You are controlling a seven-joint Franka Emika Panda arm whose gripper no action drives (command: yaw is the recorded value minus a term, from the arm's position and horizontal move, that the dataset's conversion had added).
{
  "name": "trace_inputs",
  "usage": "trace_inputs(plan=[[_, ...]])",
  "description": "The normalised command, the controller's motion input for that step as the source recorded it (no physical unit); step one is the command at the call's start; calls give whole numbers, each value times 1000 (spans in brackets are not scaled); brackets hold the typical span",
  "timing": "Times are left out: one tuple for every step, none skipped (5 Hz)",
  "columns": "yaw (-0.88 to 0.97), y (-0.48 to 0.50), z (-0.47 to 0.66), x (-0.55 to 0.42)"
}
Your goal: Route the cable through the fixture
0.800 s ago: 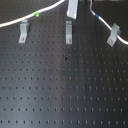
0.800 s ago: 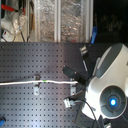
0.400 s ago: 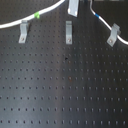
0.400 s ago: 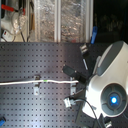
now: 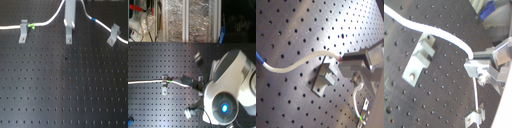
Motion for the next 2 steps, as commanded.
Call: trace_inputs(plan=[[-706,293,346,-155],[-800,153,362,-156]])
